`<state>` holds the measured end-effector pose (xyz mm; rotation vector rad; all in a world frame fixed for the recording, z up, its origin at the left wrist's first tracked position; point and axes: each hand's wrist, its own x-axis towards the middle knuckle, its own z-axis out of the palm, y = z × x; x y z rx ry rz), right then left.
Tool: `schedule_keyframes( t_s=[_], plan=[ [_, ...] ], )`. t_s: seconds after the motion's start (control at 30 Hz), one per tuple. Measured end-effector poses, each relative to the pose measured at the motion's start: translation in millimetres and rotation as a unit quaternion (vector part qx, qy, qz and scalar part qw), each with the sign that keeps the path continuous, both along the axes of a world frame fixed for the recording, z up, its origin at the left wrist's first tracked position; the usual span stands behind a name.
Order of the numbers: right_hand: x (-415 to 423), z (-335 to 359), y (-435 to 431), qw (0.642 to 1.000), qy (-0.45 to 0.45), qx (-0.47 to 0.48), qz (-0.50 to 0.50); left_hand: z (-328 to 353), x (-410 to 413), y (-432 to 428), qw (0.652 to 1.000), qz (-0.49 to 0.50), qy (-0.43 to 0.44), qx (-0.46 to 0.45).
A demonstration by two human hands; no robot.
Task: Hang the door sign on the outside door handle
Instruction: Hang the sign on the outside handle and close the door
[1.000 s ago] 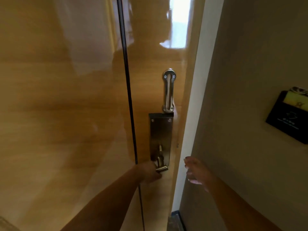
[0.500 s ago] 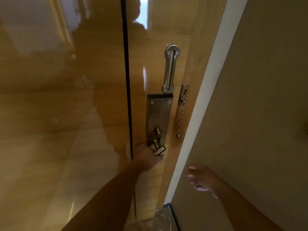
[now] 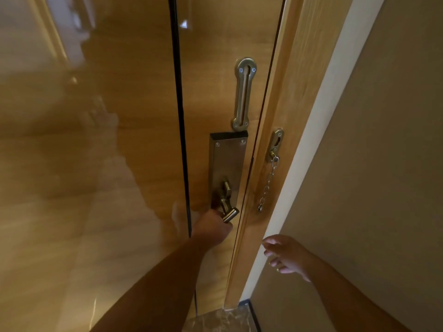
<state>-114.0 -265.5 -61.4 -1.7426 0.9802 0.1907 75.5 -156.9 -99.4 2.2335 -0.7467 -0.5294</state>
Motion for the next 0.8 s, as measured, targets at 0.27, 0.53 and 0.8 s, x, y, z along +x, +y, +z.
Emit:
schedule_keyframes(
  t_s=[0.27,0.53,0.8],
  plan=[
    [33,-16,4,0.999,-0.034,-0.014,0.026,-8,1,-6,1.0,0.015,-0.004,-0.018],
    [74,-17,16,0.982,-0.108,-0.154,0.027,-11,4,-11,0.999,0.015,-0.029,-0.001],
    [62,-7,33,0.978,-0.118,-0.169,-0.006,16,10,-4,0.982,-0.109,-0.118,0.095]
  ],
)
